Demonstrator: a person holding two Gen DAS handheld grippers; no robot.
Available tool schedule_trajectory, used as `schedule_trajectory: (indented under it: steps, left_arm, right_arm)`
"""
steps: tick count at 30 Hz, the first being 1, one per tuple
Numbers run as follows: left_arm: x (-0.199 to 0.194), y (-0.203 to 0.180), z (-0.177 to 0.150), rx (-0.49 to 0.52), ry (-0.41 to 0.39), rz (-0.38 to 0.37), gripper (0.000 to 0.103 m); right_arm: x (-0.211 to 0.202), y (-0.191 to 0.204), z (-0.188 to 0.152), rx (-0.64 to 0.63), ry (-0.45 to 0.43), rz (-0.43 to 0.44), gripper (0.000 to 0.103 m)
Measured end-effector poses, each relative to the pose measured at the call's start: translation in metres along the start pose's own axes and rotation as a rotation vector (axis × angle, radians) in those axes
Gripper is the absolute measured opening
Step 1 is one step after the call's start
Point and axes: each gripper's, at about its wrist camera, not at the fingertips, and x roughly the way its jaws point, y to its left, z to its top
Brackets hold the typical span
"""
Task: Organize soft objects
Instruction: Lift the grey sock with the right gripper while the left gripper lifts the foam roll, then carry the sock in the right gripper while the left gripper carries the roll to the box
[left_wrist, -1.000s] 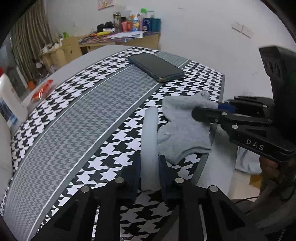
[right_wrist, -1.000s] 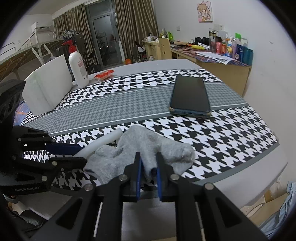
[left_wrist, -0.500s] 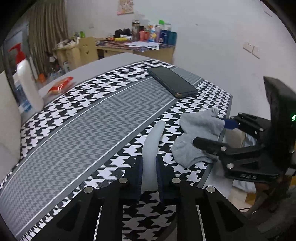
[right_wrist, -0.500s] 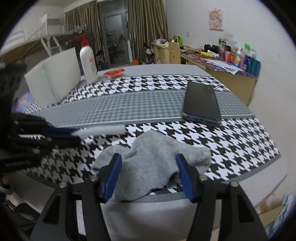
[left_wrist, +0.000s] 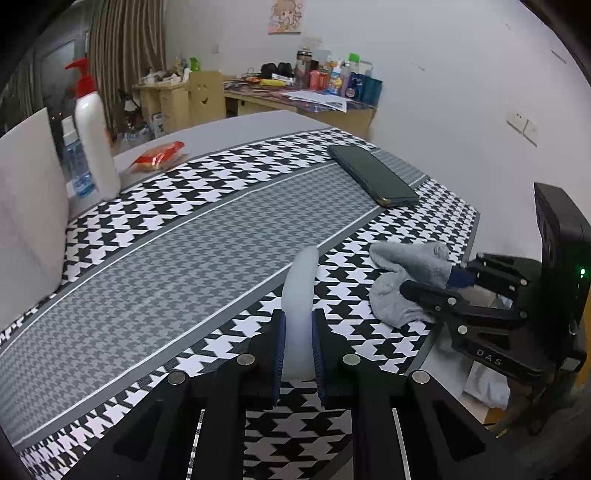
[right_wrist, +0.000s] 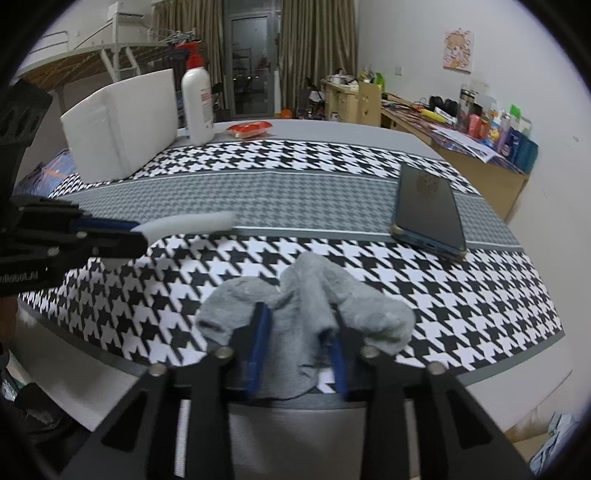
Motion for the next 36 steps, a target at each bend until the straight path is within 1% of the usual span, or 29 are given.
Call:
schedule_trajectory:
  steps: [1, 4, 11, 16, 21, 27, 36]
  left_arm:
    - [-0.001, 0.001, 0.000, 0.000, -0.004, 0.001, 0.015]
    - [-0.008, 0.004, -0.001, -0.002, -0.016, 0.009, 0.015]
    - [-0.026, 0.016, -0.002, -0.030, -0.053, 0.034, 0.015]
    - [-0.046, 0.022, -0.002, -0.050, -0.107, 0.048, 0.015]
    - [-0.057, 0.026, -0.004, -0.063, -0.139, 0.071, 0.015]
    - [-0.067, 0.035, -0.004, -0.078, -0.163, 0.098, 0.015]
    - [-0.079, 0.046, -0.006, -0.077, -0.184, 0.109, 0.015]
  right_arm:
    - [0.000, 0.001, 0.000, 0.001, 0.000, 0.002, 0.016]
    - [-0.002, 0.005, 0.002, 0.015, 0.001, 0.026, 0.013]
    - [-0.014, 0.013, 0.015, 0.036, -0.048, 0.048, 0.013]
    - [-0.019, 0.021, 0.028, 0.053, -0.075, 0.078, 0.013]
    - [-0.023, 0.031, 0.041, 0.057, -0.104, 0.094, 0.013]
    - [-0.030, 0.043, 0.050, 0.048, -0.139, 0.098, 0.013]
    - [-0.031, 0.058, 0.064, 0.062, -0.171, 0.122, 0.013]
